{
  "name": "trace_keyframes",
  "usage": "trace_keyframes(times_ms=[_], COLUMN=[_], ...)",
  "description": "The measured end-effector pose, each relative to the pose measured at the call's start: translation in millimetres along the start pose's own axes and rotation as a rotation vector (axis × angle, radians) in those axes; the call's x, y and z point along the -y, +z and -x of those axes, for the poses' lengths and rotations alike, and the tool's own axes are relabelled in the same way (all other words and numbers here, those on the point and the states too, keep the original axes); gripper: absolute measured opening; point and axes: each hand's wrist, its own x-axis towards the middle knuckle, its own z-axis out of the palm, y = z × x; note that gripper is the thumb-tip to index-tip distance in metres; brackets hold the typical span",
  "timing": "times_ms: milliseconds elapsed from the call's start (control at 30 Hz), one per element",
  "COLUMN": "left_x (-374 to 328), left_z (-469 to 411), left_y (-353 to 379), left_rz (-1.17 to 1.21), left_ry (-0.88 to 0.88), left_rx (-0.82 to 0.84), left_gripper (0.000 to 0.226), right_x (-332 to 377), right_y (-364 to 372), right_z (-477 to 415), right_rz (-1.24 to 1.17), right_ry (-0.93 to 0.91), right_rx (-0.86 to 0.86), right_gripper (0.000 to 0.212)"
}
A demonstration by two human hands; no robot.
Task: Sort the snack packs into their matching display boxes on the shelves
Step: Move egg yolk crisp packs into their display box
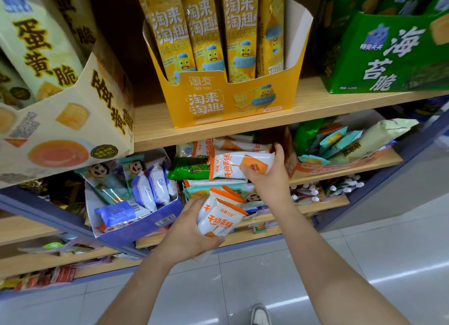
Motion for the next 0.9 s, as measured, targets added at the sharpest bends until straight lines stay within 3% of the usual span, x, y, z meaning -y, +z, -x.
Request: trace_keyframes(times_ms=[67, 167, 267, 300, 400, 500, 600, 733, 900], left_x=[1.3, -0.7, -3.9, -5.2, -8.6, -9.3, -6.7, -8.5, -15.2], left_z=[-2.3, -4.2, -3.3, -2.3, 2.9, 9.8, 15.8, 16.6, 7.6], left_y=[1.9, 2.9, 1.1, 0.2, -2.7, -5.6, -10.4, -17.2, -26.2], left_rz=[0.014, 0.032, 0.036, 0.036, 0.073, 0.142, 0.187, 0.224, 0.218], left_ry=[0.007, 0.004, 0.004, 0.002, -0.041, -0.092, -0.106, -0.104, -0.102], left_rx=[-0.019, -0.028, -0.013, -0.006, 0.029, 0.053, 0.036, 0.002, -0.006], left_gripper=[0.087, 0.089, 0.088, 0.087, 0.081, 0.074, 0.072, 0.067, 0.068], right_x=[-0.1, 0.8, -0.3, -2.4, -10.1, -27.3, -38.7, -32.7, -20.0], right_y=[10.0, 17.4, 8.3, 3.0, -13.5, -23.8, -7.5, 24.7, 36.8], right_z=[-3.5, -9.6, -7.5, -4.8, 8.9, 28.6, 60.1, 63.9, 41.4], right_rz=[0.007, 0.052, -0.059, -0.115, -0.375, -0.632, -0.923, -1.226, -1.202], right_ry=[0.04, 0.042, 0.076, 0.094, 0.302, 0.652, 0.836, 0.76, 0.702], right_rx=[0.007, 0.088, 0.101, 0.086, 0.049, -0.013, 0.192, 0.365, 0.357], right_gripper=[0.099, 0.078, 0.098, 0.096, 0.079, 0.077, 0.085, 0.091, 0.092])
